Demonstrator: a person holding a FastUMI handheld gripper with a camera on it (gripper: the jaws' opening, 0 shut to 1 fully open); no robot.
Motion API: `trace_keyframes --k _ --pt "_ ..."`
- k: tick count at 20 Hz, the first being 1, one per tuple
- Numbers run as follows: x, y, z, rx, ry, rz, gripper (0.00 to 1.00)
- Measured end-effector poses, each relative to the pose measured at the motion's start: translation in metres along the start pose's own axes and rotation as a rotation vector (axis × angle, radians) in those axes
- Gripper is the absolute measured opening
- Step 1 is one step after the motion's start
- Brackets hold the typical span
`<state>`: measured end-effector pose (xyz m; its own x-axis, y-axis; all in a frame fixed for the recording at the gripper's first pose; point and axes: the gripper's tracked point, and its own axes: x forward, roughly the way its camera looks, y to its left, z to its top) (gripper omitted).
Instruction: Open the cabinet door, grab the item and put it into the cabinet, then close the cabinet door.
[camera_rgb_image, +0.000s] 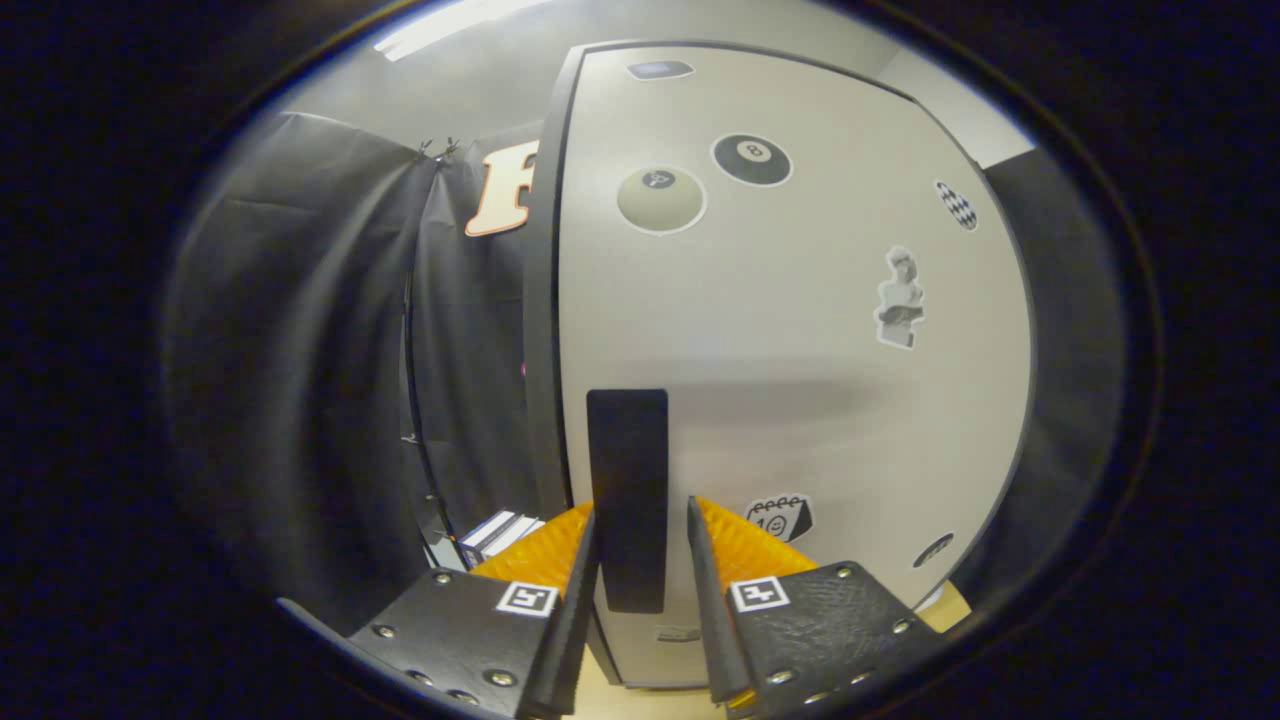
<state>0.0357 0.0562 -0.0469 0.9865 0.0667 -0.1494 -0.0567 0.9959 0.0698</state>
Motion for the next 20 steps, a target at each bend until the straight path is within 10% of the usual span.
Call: trace_keyframes --k 9,20 --pt "0.003 -0.001 0.0 -0.058 -0.041 -0.109 0.18" --pt "-0.022 -0.005 -0.001 -0.095 -0.035 -0.117 0.18"
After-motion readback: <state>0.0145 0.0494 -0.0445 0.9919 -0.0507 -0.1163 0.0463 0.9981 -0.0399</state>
